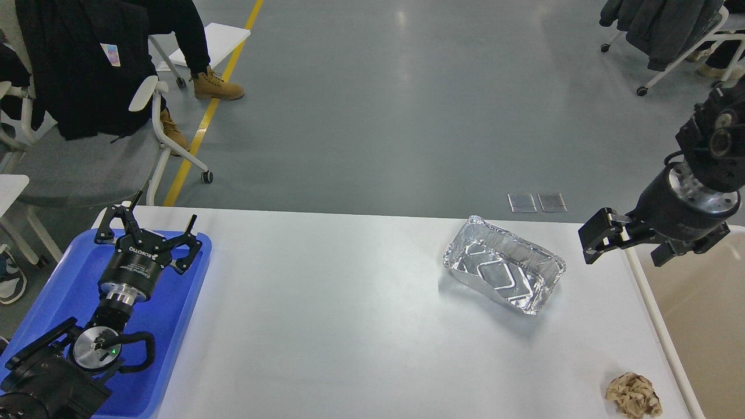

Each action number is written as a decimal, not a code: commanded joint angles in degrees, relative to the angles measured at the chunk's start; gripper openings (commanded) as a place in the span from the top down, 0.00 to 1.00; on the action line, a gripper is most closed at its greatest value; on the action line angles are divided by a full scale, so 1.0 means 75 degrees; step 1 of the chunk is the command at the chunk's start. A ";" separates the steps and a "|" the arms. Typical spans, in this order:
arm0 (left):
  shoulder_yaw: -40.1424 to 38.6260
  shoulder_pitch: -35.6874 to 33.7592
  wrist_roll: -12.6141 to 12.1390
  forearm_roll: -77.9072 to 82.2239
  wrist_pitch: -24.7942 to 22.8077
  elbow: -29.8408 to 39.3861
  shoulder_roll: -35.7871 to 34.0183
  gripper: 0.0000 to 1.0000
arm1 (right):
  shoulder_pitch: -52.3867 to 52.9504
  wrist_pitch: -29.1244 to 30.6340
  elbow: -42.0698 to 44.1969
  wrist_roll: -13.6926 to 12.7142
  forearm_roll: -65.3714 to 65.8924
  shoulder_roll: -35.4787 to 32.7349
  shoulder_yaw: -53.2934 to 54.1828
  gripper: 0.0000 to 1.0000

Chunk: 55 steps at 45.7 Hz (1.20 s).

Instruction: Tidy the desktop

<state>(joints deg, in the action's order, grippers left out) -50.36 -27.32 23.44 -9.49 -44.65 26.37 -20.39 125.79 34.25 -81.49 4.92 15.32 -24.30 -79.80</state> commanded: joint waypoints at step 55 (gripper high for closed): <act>0.0000 0.0010 -0.0008 0.0000 0.0000 0.0000 0.0000 0.01 | -0.0424 -0.0969 0.0354 0.0023 0.1788 -0.2385 -0.1630 0.00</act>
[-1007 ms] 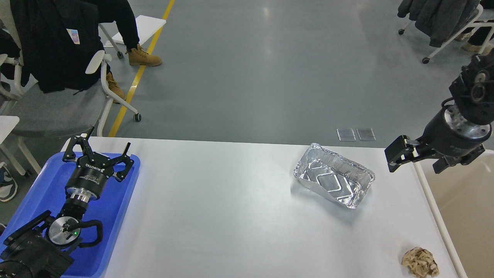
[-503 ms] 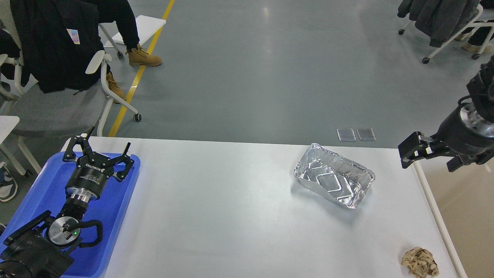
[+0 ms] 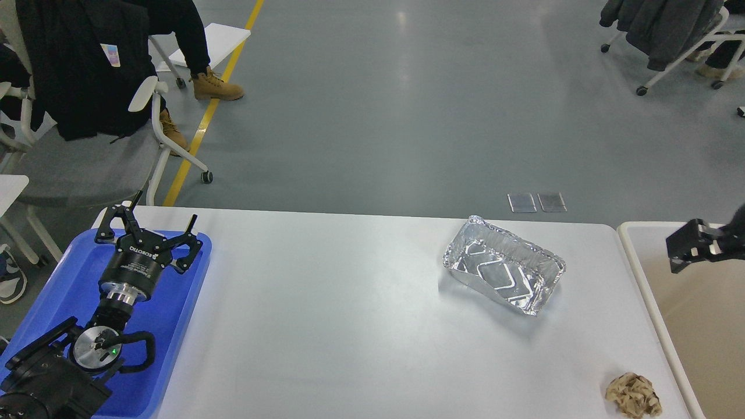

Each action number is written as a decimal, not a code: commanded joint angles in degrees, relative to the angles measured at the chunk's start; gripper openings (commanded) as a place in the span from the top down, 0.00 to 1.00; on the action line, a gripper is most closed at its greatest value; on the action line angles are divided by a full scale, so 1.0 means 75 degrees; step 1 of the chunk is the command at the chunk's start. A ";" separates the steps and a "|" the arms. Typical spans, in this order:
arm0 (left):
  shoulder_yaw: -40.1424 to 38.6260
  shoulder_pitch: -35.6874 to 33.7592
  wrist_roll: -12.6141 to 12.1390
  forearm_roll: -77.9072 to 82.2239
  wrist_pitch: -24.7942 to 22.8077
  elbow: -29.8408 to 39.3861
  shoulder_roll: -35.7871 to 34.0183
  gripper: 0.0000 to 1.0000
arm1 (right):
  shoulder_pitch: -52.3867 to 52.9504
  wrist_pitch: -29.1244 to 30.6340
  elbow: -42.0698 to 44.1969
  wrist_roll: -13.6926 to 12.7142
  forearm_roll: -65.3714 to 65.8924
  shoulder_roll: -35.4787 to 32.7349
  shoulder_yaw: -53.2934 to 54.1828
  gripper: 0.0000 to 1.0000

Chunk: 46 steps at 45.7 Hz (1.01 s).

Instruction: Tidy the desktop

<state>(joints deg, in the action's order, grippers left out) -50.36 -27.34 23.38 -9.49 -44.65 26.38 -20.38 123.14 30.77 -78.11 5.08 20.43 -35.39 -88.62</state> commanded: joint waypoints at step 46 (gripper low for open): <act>0.0000 0.0001 0.0000 0.0000 0.0000 0.0010 -0.0001 0.01 | -0.1827 -0.2659 -0.0062 -0.0010 -0.3568 0.0721 0.1924 0.01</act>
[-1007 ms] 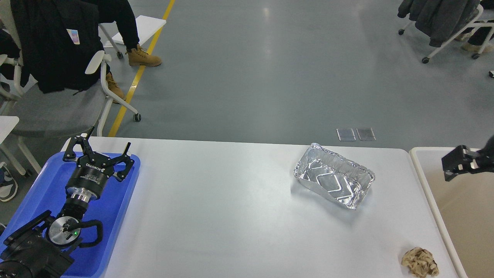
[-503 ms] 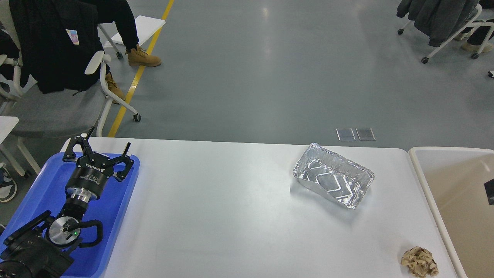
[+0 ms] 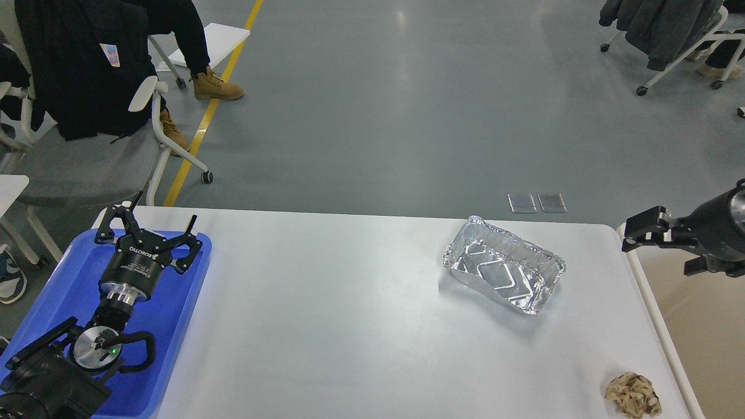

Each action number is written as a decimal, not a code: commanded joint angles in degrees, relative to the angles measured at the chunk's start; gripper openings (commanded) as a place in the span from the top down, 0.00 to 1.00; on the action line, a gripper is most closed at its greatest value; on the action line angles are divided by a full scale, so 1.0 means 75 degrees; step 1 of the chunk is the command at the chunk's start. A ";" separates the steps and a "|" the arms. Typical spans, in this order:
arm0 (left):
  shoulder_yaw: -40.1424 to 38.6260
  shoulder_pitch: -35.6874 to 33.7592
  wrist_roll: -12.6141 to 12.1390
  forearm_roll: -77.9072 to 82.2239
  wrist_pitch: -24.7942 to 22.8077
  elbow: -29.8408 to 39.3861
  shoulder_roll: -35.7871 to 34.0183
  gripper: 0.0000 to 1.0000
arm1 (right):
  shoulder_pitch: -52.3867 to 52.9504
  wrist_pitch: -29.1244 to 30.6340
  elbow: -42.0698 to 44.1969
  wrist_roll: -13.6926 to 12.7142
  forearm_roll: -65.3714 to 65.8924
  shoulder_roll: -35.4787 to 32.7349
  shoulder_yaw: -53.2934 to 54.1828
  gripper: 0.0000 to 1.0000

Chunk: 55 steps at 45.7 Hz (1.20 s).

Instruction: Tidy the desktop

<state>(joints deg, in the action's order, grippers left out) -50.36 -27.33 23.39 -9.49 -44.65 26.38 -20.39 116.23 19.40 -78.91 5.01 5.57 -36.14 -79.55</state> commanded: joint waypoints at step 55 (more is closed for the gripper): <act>0.0000 0.0000 -0.0001 0.0000 0.0000 -0.0001 0.0012 0.01 | -0.5512 -0.4485 0.3103 0.0012 -0.1165 0.2697 0.1899 0.03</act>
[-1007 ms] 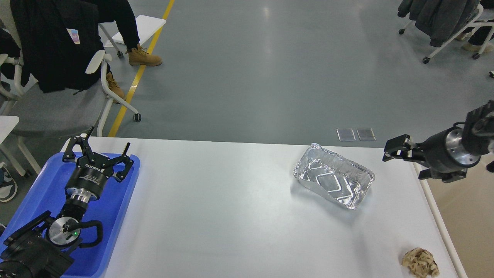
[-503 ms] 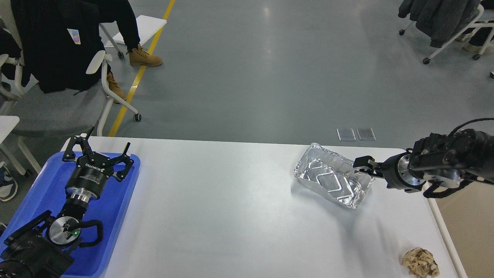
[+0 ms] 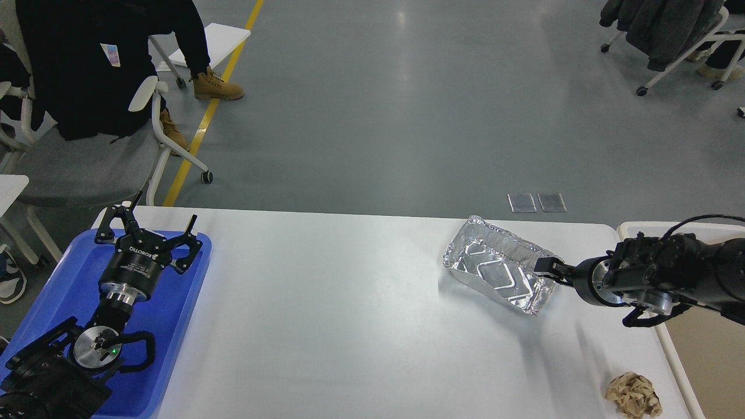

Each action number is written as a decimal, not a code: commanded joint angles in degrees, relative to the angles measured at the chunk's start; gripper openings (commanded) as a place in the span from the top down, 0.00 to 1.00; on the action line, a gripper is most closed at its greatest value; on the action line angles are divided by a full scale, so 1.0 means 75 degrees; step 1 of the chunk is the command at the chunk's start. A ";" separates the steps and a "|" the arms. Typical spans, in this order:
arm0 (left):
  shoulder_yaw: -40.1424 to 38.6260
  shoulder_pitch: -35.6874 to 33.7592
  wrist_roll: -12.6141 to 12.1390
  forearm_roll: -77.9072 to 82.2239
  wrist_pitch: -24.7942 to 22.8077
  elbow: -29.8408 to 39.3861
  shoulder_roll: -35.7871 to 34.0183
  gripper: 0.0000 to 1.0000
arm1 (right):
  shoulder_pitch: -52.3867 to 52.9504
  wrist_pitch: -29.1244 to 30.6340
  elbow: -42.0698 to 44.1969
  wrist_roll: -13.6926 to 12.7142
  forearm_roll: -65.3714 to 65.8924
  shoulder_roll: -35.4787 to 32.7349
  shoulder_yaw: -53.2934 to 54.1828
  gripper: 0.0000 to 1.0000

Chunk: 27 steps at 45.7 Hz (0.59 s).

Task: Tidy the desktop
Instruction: 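Reach the right gripper to the foil tray's edge and grasp it, then lift the foil tray with the right gripper and carry it over the bin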

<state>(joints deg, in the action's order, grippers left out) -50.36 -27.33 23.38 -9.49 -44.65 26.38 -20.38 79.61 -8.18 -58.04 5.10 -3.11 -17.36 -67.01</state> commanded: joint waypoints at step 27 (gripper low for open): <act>0.0000 0.0000 0.0000 0.0000 0.0000 -0.0002 -0.0002 0.01 | -0.1544 -0.1639 0.1000 0.0023 0.0368 0.0756 0.0626 0.19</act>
<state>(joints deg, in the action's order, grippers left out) -50.36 -27.33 23.38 -9.49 -44.65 26.38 -20.38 70.96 -17.01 -52.72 5.18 -2.26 -13.49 -63.18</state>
